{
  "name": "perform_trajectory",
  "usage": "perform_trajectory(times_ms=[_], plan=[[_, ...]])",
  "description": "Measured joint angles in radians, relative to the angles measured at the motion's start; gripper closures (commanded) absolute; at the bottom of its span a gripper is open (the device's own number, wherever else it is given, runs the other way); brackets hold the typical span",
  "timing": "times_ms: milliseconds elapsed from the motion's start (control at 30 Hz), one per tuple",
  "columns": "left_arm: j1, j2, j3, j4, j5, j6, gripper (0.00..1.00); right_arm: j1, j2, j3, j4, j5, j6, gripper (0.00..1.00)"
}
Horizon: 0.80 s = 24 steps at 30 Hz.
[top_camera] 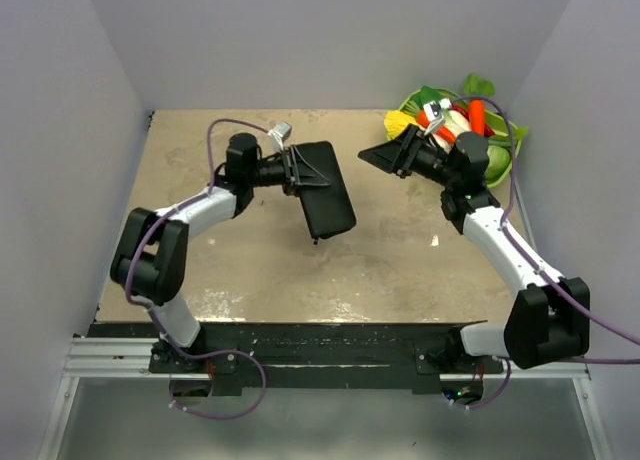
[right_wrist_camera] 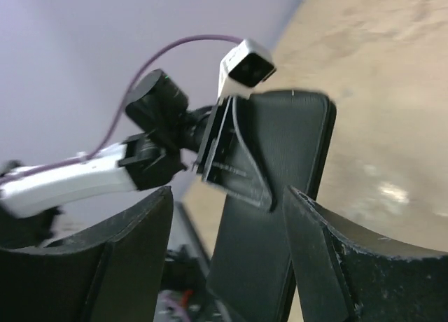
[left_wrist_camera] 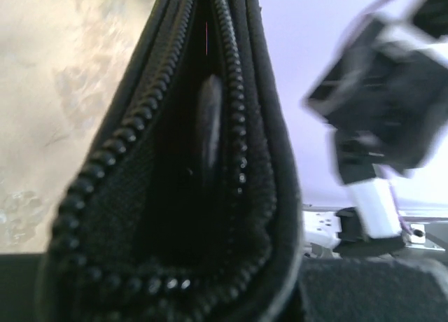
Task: Sort the hair-cutting tools
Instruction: Place the hairdressing tool bag at the center of the board.
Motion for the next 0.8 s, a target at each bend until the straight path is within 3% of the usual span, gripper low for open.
perform_trajectory(times_ms=[100, 233, 467, 500, 533, 600, 633, 667, 733, 800], plan=[[-0.054, 0.100, 0.012, -0.028, -0.027, 0.054, 1.00, 0.019, -0.003, 0.119, -0.337, 0.126, -0.275, 0.33], [-0.114, 0.212, 0.125, -0.230, -0.121, 0.198, 1.00, 0.027, -0.002, 0.157, -0.671, 0.345, -0.504, 0.33], [-0.188, 0.360, 0.400, -0.599, -0.400, 0.426, 0.98, 0.027, -0.013, 0.140, -0.921, 0.553, -0.632, 0.33], [-0.198, 0.381, 0.435, -0.648, -0.442, 0.452, 0.94, 0.027, -0.015, 0.134, -0.933, 0.564, -0.639, 0.34], [-0.208, 0.407, 0.472, -0.697, -0.477, 0.475, 0.81, 0.027, -0.016, 0.126, -0.941, 0.576, -0.645, 0.33], [-0.225, 0.448, 0.526, -0.758, -0.520, 0.500, 0.68, 0.027, -0.016, 0.108, -0.951, 0.589, -0.649, 0.33], [-0.227, 0.462, 0.547, -0.780, -0.529, 0.504, 0.47, 0.027, -0.016, 0.095, -0.955, 0.601, -0.650, 0.34], [-0.228, 0.468, 0.562, -0.800, -0.538, 0.506, 0.39, 0.027, -0.016, 0.084, -0.960, 0.606, -0.650, 0.33], [-0.235, 0.471, 0.573, -0.837, -0.578, 0.526, 0.12, 0.027, -0.012, 0.068, -0.970, 0.615, -0.648, 0.33], [-0.242, 0.473, 0.580, -0.894, -0.619, 0.555, 0.07, 0.027, -0.006, 0.058, -0.970, 0.625, -0.643, 0.33]])
